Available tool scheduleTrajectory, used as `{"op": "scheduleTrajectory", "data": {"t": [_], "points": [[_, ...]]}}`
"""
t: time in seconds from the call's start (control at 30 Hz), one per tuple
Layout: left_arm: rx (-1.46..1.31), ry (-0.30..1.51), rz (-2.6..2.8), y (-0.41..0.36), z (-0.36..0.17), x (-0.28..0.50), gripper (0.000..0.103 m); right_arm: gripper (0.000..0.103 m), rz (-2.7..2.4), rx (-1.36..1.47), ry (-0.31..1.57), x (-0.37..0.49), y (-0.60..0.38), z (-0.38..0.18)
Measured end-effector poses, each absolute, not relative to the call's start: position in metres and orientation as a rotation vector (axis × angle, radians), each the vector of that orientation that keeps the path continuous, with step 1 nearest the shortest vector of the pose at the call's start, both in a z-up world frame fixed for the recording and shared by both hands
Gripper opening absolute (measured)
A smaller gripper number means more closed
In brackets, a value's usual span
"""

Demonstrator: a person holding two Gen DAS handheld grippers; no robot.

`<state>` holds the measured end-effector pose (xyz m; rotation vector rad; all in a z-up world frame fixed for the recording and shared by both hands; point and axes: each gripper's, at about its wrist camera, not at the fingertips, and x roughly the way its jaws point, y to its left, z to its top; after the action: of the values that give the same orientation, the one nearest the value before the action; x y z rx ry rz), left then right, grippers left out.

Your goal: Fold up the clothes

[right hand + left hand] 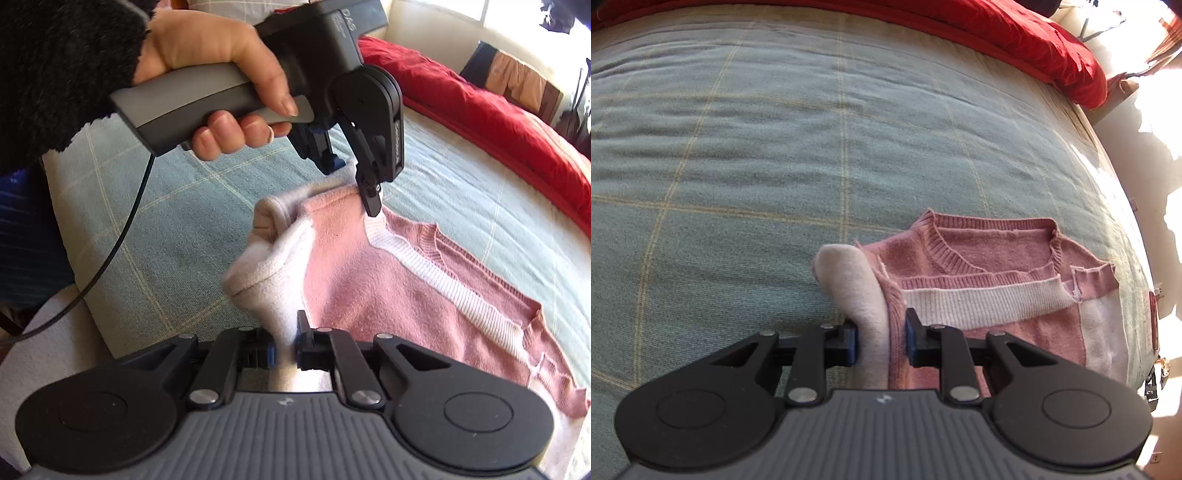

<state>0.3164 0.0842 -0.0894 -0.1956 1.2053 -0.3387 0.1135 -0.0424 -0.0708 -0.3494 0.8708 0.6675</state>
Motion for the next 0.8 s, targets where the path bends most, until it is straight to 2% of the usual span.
{"op": "scheduleTrajectory", "data": {"t": [0.33,0.8], "points": [[-0.139,1.143,-0.328,0.041,-0.043,0.306,0.021,0.010,0.626,-0.141,0.868,0.107,-0.102,-0.047],[-0.101,1.098,-0.390,-0.039,-0.017,0.293,0.021,0.010,0.571,0.024,0.830,0.089,-0.176,-0.029]]}}
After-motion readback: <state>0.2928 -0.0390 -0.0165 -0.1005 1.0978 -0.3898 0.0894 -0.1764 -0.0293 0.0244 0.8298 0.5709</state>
